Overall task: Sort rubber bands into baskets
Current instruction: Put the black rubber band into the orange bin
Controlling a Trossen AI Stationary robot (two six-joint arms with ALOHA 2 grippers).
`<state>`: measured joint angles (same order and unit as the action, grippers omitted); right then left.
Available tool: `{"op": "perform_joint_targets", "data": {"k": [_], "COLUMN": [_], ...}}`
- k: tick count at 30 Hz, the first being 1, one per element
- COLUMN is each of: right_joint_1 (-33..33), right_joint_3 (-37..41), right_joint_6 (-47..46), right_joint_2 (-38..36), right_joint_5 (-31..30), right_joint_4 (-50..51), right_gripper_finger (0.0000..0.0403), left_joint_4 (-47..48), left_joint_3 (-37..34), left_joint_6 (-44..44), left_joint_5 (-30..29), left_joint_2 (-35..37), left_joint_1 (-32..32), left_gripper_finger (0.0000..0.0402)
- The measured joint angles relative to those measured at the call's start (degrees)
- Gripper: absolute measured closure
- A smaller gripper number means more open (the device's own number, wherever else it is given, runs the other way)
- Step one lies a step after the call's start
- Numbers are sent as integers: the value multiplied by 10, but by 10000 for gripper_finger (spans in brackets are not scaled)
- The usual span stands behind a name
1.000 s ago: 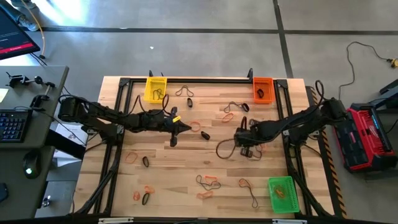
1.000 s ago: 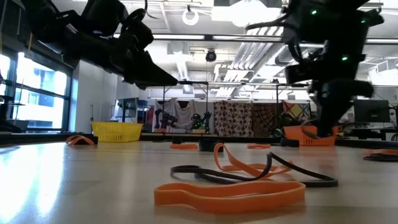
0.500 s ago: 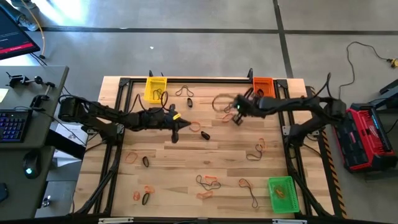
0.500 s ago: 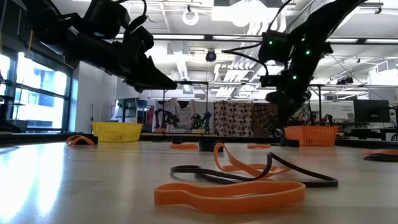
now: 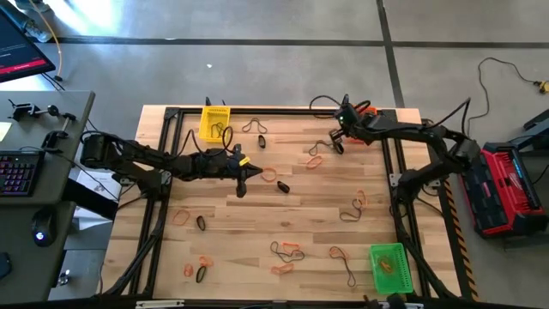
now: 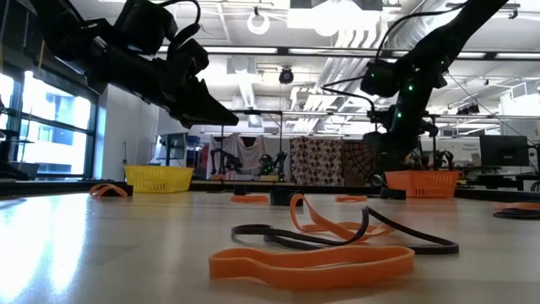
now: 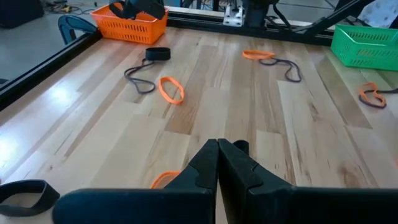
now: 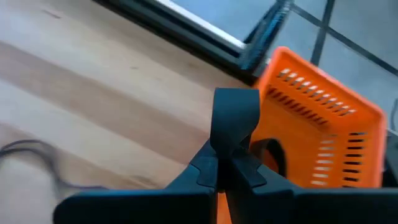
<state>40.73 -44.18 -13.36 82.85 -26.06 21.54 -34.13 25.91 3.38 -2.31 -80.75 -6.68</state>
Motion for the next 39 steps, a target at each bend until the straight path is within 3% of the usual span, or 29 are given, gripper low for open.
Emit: {"op": "perform_joint_targets", "data": {"k": [9,13,16,28,39], "right_joint_1": [92,151,172,153,131], "right_joint_3": [0,0,0,0,0], "right_joint_6": [-8,-14,-21,-37,-114], "right_joint_2": [0,0,0,25,23], "right_joint_5": [6,72,82,80,74], "right_joint_4": [1,2,7,39,81], "right_gripper_finger": [403,403,403,403,403], "left_joint_4": [0,0,0,0,0], "left_joint_3": [0,0,0,0,0], "left_joint_6": [0,-1,-5,-6,-10], "left_joint_5": [-1,-1,-1,-1,0], "left_joint_2": [0,0,0,0,0], "left_joint_1": [-1,-1,-1,-1,-1], "left_gripper_finger": [401,401,401,401,401]}}
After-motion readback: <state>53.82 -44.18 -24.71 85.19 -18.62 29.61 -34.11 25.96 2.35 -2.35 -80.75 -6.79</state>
